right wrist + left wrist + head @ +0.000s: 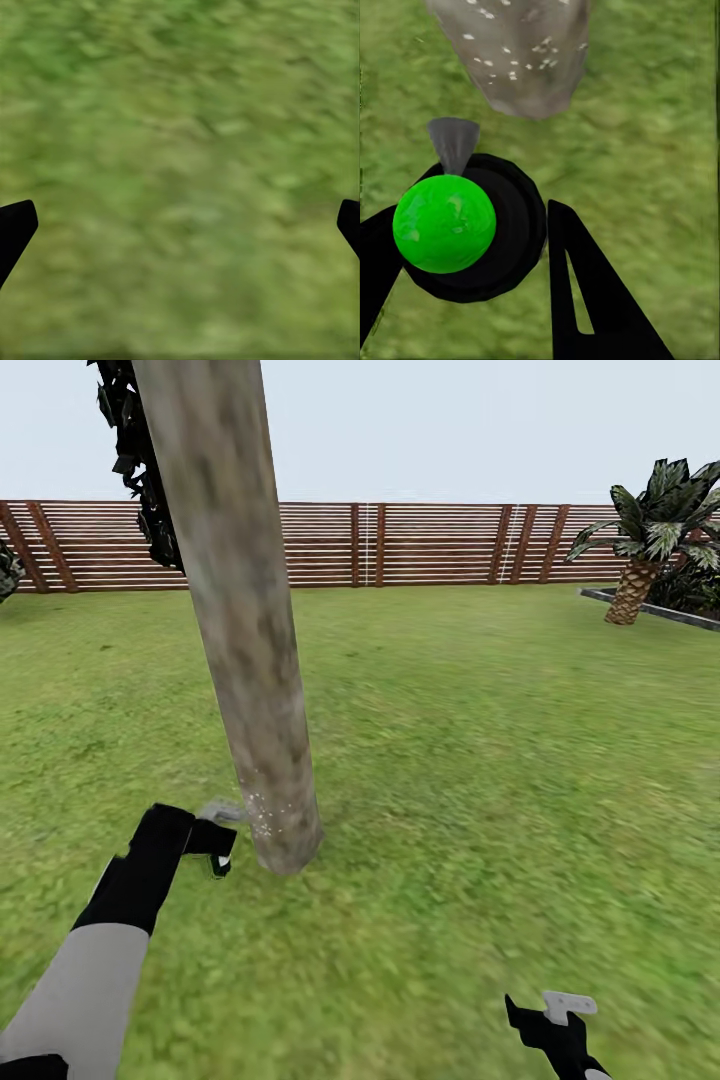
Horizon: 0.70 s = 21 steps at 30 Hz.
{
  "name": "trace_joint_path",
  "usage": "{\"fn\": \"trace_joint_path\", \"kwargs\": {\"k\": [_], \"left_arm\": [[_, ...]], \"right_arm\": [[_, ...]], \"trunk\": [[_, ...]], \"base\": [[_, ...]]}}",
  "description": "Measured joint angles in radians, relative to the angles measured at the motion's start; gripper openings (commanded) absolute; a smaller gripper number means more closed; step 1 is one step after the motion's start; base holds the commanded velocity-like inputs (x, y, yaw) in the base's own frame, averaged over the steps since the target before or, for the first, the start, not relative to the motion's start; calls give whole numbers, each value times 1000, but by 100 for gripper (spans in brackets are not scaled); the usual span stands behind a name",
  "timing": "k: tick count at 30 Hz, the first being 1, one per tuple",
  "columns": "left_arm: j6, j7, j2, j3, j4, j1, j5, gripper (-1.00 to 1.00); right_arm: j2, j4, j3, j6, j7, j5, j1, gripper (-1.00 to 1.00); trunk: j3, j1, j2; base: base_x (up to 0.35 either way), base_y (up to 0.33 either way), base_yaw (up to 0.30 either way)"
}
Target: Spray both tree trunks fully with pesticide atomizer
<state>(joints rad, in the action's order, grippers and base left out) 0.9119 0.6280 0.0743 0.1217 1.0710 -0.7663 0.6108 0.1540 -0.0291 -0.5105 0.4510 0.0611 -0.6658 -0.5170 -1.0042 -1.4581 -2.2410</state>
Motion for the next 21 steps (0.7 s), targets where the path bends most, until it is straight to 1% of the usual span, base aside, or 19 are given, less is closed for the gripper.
{"fn": "trace_joint_path", "kwargs": {"k": [1, 3, 4, 7, 8, 9, 10, 12, 14, 16, 18, 19, 20, 21], "left_arm": [[14, 0, -4, -19, 18, -1, 3, -100], [41, 1, -5, -32, 44, 0, 8, -100], [55, 1, 0, -34, 58, 4, 11, -100], [64, 2, 10, -26, 66, 5, 11, -100], [63, 2, 21, -24, 67, 3, 16, -100], [64, 2, 44, -23, 67, 0, 19, -100], [65, 3, 61, -22, 67, -2, 17, -100], [68, 3, 71, -24, 68, -6, 6, -100], [72, 4, 64, -29, 74, -9, 0, -100], [80, 3, 50, -33, 87, -11, -1, -100], [89, 3, 22, -35, 101, -14, -1, -100], [93, 3, 1, -37, 117, -18, -4, -100], [94, 3, -10, -40, 131, -19, -1, -100], [93, 3, -14, -41, 139, -20, 5, -100]], "right_arm": [[0, 0, 0, 0, -1, 0, 0, 100], [0, 0, 0, 0, -1, 1, 0, 100], [0, 0, 0, 0, -1, 1, 0, 100], [0, 0, 0, 0, -1, 1, 0, 100], [0, 1, 0, 0, -1, 1, 0, 100], [0, 0, 0, 0, -1, 1, 0, 100], [0, 0, 0, 0, -1, 1, 0, 100], [0, 0, 0, 0, -1, 1, 0, 100], [0, 1, 1, 0, -1, 2, 0, 100], [0, 0, 0, 0, -1, 1, 0, 100], [0, 0, 0, 0, -1, 1, 0, 100], [0, 0, 1, 0, -1, 1, 0, 100], [0, 1, 0, 0, -1, 1, 0, 100], [0, 0, 1, 0, -1, 1, 0, 100]], "trunk": [[0, 0, 0], [0, 0, 0], [0, 0, 0], [0, 0, 0], [0, 0, 0], [0, 0, 0], [0, 0, 0], [0, 0, 0], [0, 0, 0], [0, 0, 0], [0, 0, 0], [0, 0, 0], [0, 0, 0], [0, 0, 0]], "base": [[0, 0, 0], [0, 0, 0], [0, 0, 0], [0, 0, 0], [0, 0, 0], [0, 0, 0], [0, 0, 0], [0, 0, 0], [0, 0, 0], [0, 0, 0], [0, 0, 0], [0, 0, 0], [0, 0, 0], [0, 0, 0]]}}
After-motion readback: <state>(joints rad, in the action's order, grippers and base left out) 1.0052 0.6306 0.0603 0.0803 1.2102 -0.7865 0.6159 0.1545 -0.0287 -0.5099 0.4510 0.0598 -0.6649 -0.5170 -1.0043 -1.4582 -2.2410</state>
